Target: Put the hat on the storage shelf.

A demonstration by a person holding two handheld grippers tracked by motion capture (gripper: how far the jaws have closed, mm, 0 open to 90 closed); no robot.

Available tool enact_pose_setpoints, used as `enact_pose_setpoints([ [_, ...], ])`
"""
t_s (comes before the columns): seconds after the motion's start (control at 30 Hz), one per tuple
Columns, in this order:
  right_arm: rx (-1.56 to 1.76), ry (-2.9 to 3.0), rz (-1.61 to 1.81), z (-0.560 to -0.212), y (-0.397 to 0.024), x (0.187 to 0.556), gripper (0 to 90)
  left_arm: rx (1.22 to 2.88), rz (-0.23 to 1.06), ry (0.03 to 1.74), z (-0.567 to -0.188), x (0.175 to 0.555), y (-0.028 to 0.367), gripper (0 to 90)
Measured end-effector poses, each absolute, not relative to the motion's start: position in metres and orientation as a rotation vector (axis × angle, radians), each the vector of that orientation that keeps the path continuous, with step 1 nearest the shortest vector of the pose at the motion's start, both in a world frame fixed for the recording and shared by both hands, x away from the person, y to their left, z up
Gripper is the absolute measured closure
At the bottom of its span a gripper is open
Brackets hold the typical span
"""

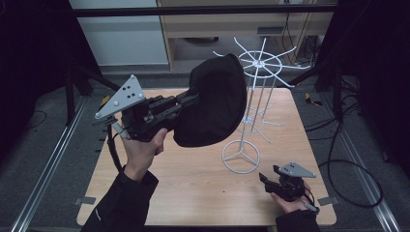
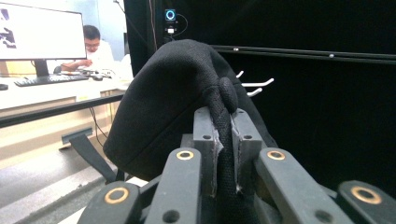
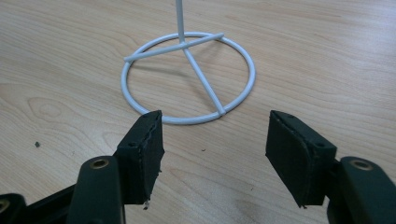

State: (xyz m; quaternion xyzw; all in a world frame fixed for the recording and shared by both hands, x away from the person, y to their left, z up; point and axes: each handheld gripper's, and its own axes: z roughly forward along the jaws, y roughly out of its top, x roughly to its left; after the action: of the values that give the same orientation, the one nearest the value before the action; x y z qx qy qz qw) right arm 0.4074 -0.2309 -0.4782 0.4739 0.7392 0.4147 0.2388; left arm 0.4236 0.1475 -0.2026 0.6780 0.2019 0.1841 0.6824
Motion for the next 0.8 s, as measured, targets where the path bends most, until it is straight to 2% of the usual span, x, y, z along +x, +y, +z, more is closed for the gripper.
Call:
enact_pose_setpoints([
  [0.37,1.308,2.025,1.135,-0.478,-0.23,0.407,36.9,1.575,0.408,0.511,-0.231,0.431,0.155,79.2],
  [0.8,1.3,2.028,1.125,-0.479,-0.23,0.408,36.9,1.678,0.434,0.548,-0.257,0.439,0.142,77.6],
])
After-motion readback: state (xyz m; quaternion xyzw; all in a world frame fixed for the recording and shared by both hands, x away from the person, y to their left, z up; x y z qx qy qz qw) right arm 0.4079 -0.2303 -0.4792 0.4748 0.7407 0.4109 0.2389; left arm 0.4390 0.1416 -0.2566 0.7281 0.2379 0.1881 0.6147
